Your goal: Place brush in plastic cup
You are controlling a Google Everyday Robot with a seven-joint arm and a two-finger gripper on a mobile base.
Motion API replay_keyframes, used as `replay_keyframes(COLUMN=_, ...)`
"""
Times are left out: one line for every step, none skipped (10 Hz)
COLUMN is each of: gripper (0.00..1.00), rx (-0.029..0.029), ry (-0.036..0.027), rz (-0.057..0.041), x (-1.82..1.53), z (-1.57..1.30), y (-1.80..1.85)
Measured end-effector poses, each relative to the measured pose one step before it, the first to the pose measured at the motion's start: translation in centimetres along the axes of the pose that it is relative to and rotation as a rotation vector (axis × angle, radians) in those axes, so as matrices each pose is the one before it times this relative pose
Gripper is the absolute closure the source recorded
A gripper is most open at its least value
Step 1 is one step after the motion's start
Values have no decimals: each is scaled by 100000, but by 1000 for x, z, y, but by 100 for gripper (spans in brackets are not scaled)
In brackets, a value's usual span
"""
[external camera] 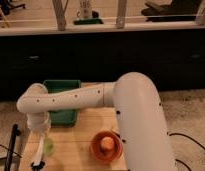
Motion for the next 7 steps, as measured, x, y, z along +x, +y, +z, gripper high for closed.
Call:
replay_keyframes(gripper=73, rx=23, ry=-71, rz=238, x=-51, z=77, y=114)
replay_keyframes(gripper=61, rx=211, ry=-246, rz=275, x=-88, z=154, y=131)
replay_keyframes(gripper=51, rx=370, ry=-174, rz=109, x=-98, z=97, y=31)
replay_keyframes(gripper=43, rx=144, ry=-35, rz=136, x=-33, z=62, y=90)
replay_keyframes(gripper=33, rx=148, ry=-92, rz=40, x=-74, z=92, y=63)
replay_keyframes(gripper=23, rx=322, ry=-81, rz=-6, x=-102, z=60, y=28)
replay_keyframes(gripper=20, rx=27, ry=-103, rz=-61, x=-69, z=80, y=65)
